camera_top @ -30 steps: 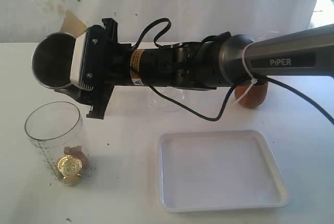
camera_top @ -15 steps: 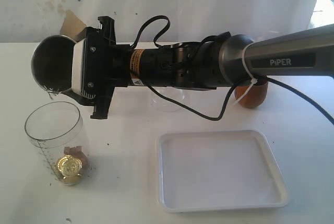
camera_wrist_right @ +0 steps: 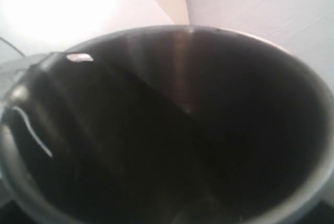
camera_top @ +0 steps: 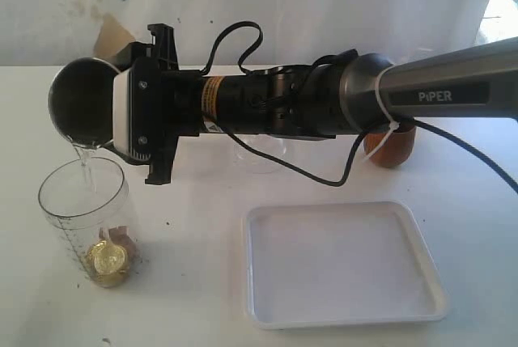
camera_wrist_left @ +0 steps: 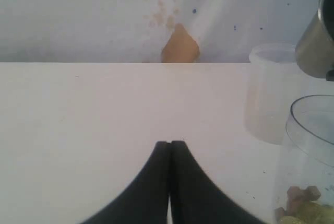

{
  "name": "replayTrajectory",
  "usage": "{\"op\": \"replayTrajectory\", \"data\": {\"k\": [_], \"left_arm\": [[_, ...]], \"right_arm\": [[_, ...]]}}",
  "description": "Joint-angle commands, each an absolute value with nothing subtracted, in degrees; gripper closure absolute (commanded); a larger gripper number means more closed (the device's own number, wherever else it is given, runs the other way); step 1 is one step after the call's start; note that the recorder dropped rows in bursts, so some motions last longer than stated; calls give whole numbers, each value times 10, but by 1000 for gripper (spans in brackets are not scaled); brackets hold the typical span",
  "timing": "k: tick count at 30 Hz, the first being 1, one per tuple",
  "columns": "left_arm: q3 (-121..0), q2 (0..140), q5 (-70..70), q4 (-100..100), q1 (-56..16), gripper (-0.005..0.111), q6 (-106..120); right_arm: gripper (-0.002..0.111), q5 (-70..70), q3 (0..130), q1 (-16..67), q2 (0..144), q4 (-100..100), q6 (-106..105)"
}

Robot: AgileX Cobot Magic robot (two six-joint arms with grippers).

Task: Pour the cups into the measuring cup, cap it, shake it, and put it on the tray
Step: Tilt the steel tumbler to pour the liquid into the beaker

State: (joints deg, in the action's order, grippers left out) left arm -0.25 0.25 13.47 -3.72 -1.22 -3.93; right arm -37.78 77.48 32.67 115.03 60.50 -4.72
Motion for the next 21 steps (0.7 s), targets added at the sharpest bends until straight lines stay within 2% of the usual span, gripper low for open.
{"op": "replayTrajectory", "data": {"k": [1, 21], "left_arm": [[0, 0, 134, -38, -13, 107, -41], [0, 0, 134, -38, -13, 107, -41]], "right_arm": [[108, -397, 782, 331, 1138, 588, -71], [108, -372, 782, 331, 1138, 588, -117]]}}
